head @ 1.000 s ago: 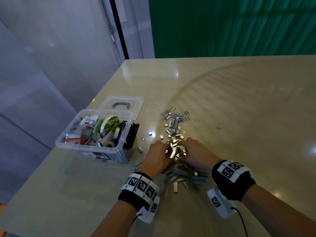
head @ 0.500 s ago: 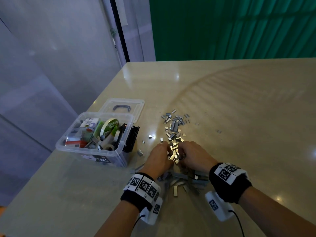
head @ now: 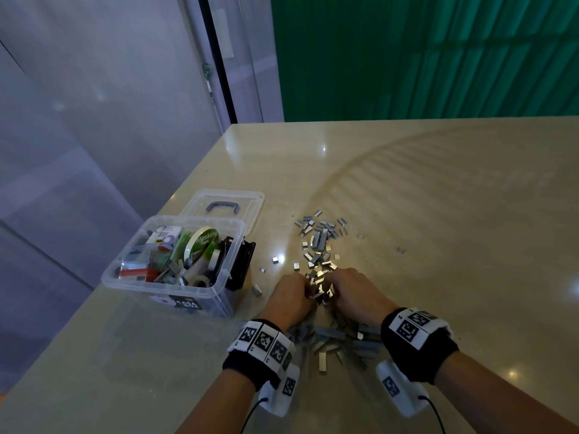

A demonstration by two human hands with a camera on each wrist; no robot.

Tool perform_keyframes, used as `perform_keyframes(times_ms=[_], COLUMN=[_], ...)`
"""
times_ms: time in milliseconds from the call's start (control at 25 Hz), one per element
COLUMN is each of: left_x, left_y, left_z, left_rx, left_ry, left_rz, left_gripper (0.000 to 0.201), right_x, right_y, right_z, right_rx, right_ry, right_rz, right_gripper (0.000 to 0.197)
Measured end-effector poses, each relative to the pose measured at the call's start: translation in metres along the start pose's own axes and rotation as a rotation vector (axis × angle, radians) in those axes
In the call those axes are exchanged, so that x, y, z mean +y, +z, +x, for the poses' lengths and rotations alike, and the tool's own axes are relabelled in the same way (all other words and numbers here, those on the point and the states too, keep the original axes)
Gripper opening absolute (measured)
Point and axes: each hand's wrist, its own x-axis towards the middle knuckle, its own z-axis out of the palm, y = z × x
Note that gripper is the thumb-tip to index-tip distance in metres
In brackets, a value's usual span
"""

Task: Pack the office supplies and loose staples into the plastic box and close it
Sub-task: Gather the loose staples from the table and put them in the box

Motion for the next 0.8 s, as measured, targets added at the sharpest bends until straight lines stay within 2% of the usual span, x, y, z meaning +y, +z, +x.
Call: perform_keyframes(times_ms=[120, 280, 480, 640, 800], left_x=[-0.002, -0.003, -0.003, 0.002, 0.011], left_y=[0.002, 0.0, -0.001, -0.008, -0.028], left_z=[0.005, 0.007, 0.008, 0.006, -0.002], left_rx=[0.002, 0.067, 0.086, 0.135, 0.23], left_ry=[0.012, 0.018, 0.027, 0.032, 0.104], left_rz=[0.005, 0.027, -0.019, -0.06, -0.12], left_gripper=[0.015, 0.019, 0.017, 0.011, 0.007], right_x=[-0.001, -0.003, -0.005, -0.004, -0.008], right_y=[-0.001, -0.005, -0.008, -0.01, -0.025], right_z=[0.0, -0.002, -0.005, -0.003, 0.0], right_rx=[0.001, -0.025, -0.045, -0.016, 0.043], right_ry=[0.004, 0.006, -0.006, -0.005, 0.009], right_rz=[0.004, 0.019, -0.019, -0.033, 0.023], right_gripper=[0.018, 0.021, 0.015, 0.008, 0.007])
